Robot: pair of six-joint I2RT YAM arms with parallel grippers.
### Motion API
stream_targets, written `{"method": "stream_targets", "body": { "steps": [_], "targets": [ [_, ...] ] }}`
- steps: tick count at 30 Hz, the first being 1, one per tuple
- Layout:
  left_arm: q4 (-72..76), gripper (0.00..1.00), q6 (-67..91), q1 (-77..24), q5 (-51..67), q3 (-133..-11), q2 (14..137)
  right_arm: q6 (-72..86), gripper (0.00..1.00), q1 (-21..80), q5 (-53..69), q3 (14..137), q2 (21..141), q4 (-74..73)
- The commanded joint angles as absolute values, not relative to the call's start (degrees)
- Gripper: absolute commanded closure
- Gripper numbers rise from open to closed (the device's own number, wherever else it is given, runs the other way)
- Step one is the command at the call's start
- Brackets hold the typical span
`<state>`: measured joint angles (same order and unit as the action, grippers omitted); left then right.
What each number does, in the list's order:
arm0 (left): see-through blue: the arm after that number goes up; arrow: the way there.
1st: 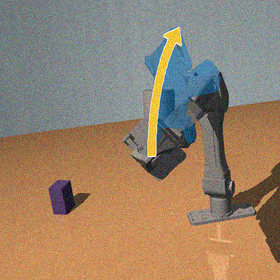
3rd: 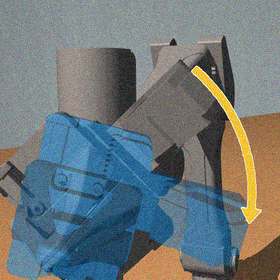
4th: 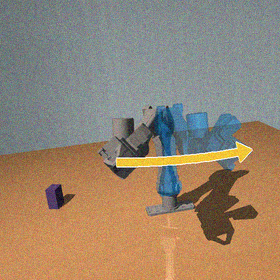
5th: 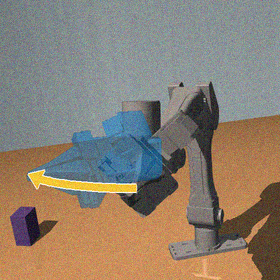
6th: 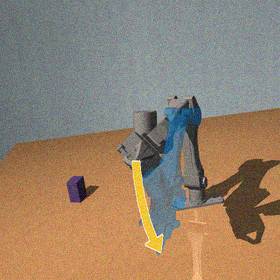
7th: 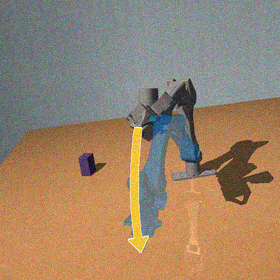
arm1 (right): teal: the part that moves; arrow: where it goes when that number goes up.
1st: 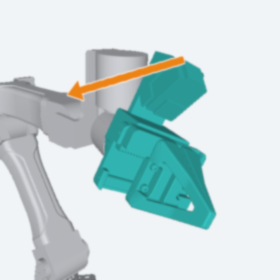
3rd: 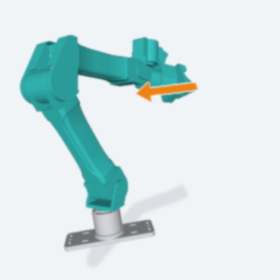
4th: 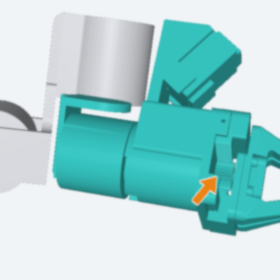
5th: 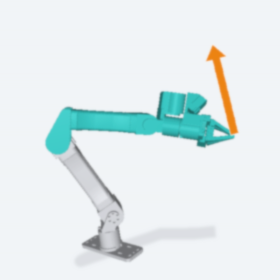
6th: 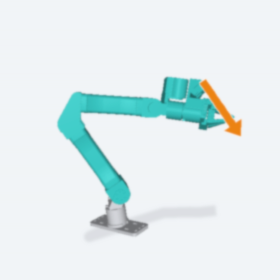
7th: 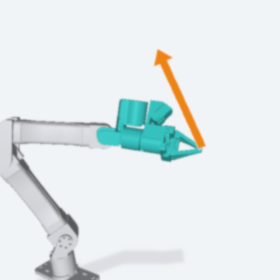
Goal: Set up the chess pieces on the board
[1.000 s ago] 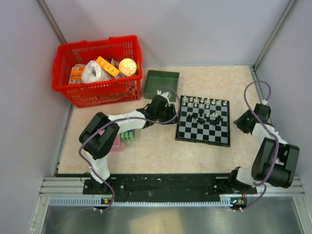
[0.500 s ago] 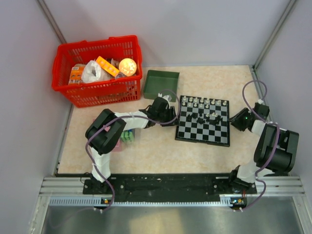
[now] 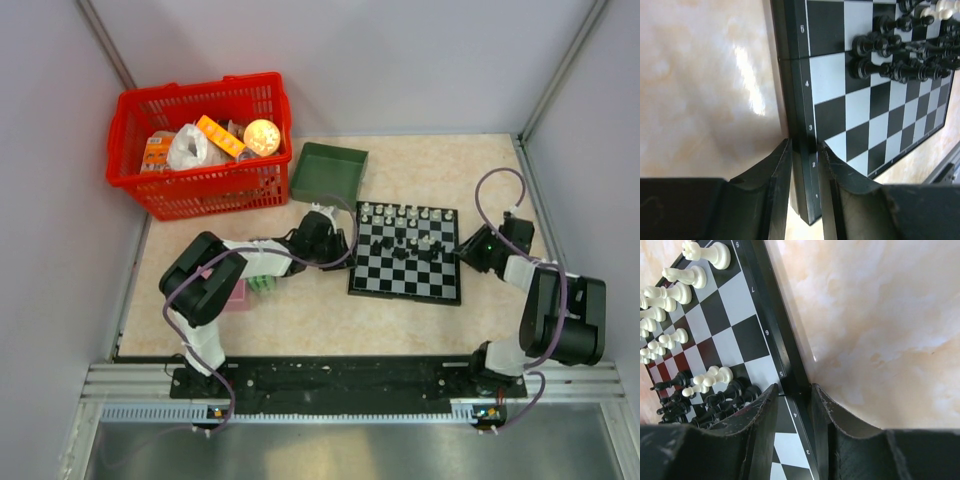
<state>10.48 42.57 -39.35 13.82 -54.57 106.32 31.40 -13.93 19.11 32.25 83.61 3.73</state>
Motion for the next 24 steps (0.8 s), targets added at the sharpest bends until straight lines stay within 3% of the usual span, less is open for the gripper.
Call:
{"method": "stream_targets", "body": {
  "steps": [1, 12, 24],
  "targets": [
    [9.3, 0.68, 43.2, -40.0, 13.9, -49.3, 101.4, 31.8, 0.67, -10.0, 23.5, 28.9, 81.8, -2.3],
    [5.5, 0.68, 43.4, -40.0, 8.1, -38.8, 90.0, 36.1, 0.68, -1.8, 20.2, 24.3, 73.7, -2.9],
    [7.2, 0.65, 38.9, -39.9, 8.9, -47.5, 95.8, 36.1, 0.66, -1.9, 11.4, 25.0, 68.8, -5.7]
  ]
}}
